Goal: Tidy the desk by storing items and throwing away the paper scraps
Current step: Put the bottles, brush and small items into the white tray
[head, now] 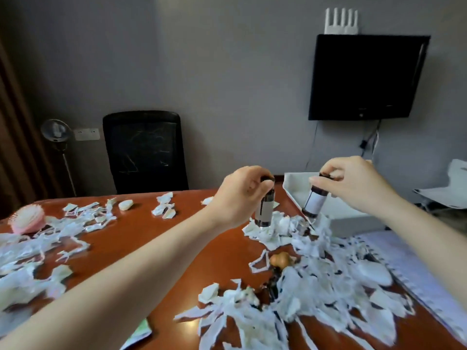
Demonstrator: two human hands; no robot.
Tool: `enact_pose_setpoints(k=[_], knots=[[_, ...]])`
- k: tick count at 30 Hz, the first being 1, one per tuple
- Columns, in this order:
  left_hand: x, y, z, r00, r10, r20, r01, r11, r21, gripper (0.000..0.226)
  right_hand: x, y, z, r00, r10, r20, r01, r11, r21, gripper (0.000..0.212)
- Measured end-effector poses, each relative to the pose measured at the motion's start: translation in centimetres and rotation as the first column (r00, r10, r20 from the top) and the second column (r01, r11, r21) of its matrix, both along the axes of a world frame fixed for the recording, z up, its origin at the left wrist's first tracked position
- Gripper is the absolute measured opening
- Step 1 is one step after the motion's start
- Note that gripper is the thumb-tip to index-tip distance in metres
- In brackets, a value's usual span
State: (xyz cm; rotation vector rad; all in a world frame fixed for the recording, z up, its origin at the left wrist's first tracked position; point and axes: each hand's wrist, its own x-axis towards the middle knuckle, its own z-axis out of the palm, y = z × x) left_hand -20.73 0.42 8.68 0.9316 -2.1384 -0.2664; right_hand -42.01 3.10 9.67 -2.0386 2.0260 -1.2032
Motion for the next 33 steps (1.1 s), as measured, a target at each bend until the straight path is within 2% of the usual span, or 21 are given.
enact_pose_setpoints(k=[6,12,16,22,26,33], knots=[[-8.8,-3.2,-1.8,0.996,-0.085,-0.016,0.085,0.995,0.047,0.024,-7.1,-3.1,-2.3,0.983,-0.177,0.046,0.177,0.984,0.011,0.021],[-15.5,-7.3,-3.4,0.995,-0.030,-0.096,0.038,0.996,0.086,0.021,-10.3,-6.1,-4.6,0.961,-0.267,0.072,0.265,0.963,0.039,0.022],[-17.8,-9.6,-5.2,0.995,0.006,-0.100,0.012,0.985,0.173,0.020,-11.0,-7.8,-5.2,0.958,-0.282,0.055,0.280,0.959,0.048,0.022],[-18.6,-11.9,-6.3,0.998,-0.036,0.052,0.021,0.966,0.258,0.024,-11.4,-9.6,-6.2,0.966,-0.257,-0.005,0.256,0.959,0.124,0.024],[-18.6,-12.3,-6.8,0.993,-0.076,0.094,0.047,0.959,0.280,0.022,-11.6,-10.3,-7.6,0.984,-0.176,0.011,0.169,0.963,0.210,0.035],[-18.7,-11.8,-7.2,0.970,-0.137,0.198,0.068,0.944,0.322,0.025,-11.8,-9.8,-8.8,0.993,-0.104,-0.058,0.118,0.936,0.331,0.036]])
